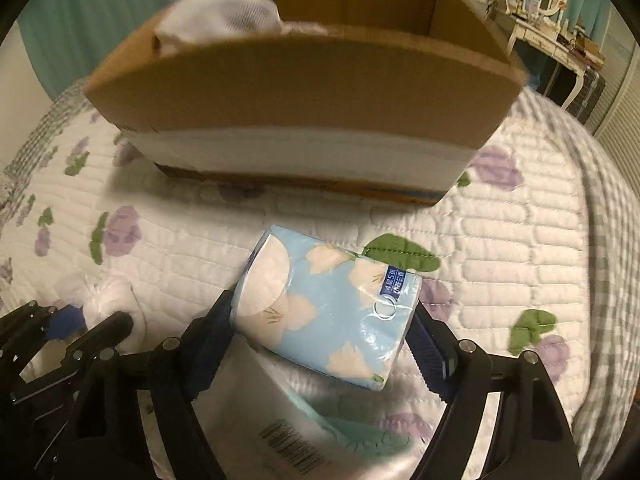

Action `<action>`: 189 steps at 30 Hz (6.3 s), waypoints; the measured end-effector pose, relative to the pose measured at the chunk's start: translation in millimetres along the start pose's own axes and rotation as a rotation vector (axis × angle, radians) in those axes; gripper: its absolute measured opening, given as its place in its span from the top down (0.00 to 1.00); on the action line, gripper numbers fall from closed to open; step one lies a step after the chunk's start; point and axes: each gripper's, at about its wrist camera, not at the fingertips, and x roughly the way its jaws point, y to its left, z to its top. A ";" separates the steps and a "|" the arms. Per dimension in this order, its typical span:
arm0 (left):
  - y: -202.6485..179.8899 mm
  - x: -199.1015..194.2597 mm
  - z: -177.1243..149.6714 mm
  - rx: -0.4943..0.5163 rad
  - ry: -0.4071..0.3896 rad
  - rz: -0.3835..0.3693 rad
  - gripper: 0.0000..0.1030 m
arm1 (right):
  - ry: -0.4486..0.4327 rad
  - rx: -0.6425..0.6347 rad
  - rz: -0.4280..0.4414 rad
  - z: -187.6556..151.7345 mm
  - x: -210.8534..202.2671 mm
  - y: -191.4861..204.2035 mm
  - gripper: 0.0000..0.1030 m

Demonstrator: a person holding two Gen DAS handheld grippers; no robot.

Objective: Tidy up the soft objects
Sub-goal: 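Grasp the white sock with the left tool while the right tool grasps the blue tissue pack, then carry the sock and tissue pack over the box and release both inside, then withdraw both tools from the box back above the bed, then grasp the white plastic toy with the left tool while the right tool grasps the white towel bag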

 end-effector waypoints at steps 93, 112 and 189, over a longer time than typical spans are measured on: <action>-8.7 -70.5 199.3 -0.015 -0.355 -0.083 0.77 | -0.440 -0.068 -0.061 122.8 -150.7 7.0 0.21; -10.5 36.7 222.3 0.010 -0.169 -0.080 0.74 | -0.215 -0.092 -0.053 134.0 -11.1 -15.3 0.21; 1.4 -272.9 46.7 0.046 -0.565 0.076 0.00 | -0.474 -0.119 -0.168 -76.0 -311.1 59.6 0.00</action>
